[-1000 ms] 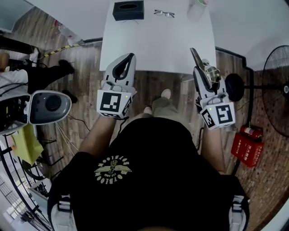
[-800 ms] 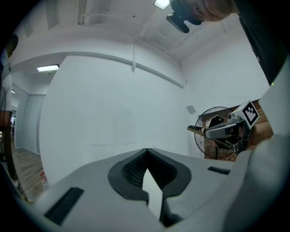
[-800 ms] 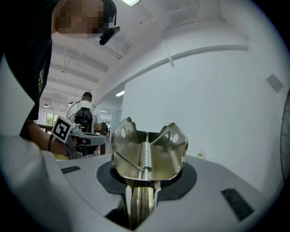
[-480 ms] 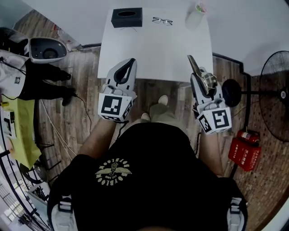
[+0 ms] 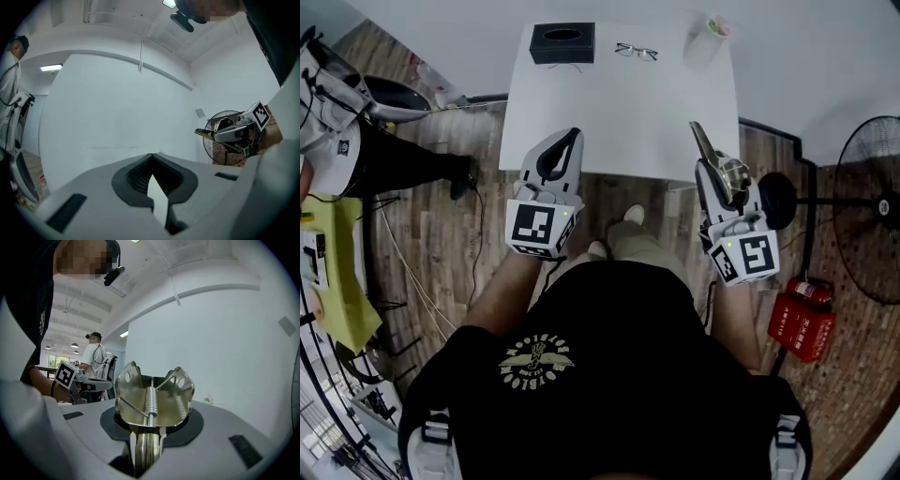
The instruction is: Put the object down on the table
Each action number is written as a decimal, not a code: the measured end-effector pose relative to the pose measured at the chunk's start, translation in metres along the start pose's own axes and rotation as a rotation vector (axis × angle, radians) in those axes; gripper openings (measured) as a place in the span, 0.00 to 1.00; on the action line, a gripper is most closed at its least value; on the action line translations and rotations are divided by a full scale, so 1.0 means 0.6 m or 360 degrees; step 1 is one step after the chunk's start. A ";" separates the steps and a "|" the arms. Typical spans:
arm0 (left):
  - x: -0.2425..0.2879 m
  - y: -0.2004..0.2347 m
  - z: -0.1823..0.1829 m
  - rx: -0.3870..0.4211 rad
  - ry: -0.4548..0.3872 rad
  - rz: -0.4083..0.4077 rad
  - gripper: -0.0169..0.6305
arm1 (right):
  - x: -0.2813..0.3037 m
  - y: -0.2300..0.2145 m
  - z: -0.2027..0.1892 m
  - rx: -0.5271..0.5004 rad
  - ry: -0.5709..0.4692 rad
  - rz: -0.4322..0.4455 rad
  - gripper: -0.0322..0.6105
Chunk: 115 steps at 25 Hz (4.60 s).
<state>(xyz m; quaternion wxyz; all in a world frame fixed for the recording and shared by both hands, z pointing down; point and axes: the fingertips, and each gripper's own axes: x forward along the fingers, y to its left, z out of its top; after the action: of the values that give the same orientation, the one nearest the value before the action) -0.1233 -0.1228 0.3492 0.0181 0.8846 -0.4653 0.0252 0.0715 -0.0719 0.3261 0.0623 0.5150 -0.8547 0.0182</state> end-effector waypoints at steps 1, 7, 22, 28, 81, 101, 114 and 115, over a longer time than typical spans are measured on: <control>0.005 -0.002 0.000 0.0002 -0.0001 -0.0001 0.04 | 0.002 -0.004 -0.001 0.0004 -0.0001 0.0001 0.21; 0.047 -0.002 0.009 0.0038 -0.0007 -0.0016 0.04 | 0.027 -0.045 -0.002 0.0018 -0.0013 0.0014 0.21; 0.198 0.001 0.065 0.0108 -0.0050 0.0085 0.04 | 0.106 -0.192 0.031 0.0018 -0.0091 0.0116 0.21; 0.242 0.019 0.066 0.0075 -0.0035 0.0234 0.04 | 0.151 -0.250 0.032 0.0026 -0.0108 0.0213 0.21; 0.326 0.074 0.022 0.0074 0.0027 0.0226 0.04 | 0.318 -0.254 -0.128 0.0299 0.0163 0.0384 0.21; 0.323 0.095 0.022 0.0103 0.0062 0.0250 0.04 | 0.343 -0.251 -0.271 0.0377 0.0435 0.0394 0.21; 0.302 0.116 0.009 0.0099 0.0090 0.0289 0.04 | 0.350 -0.236 -0.375 0.0436 0.0613 0.0400 0.21; 0.301 0.118 0.009 0.0098 0.0090 0.0292 0.04 | 0.351 -0.234 -0.381 0.0440 0.0622 0.0401 0.21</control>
<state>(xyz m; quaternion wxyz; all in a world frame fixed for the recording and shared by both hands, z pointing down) -0.0792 -0.3117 0.3554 0.0017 0.8374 -0.5426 0.0658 0.1186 -0.3008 0.5745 0.1526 0.3949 -0.8732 0.2415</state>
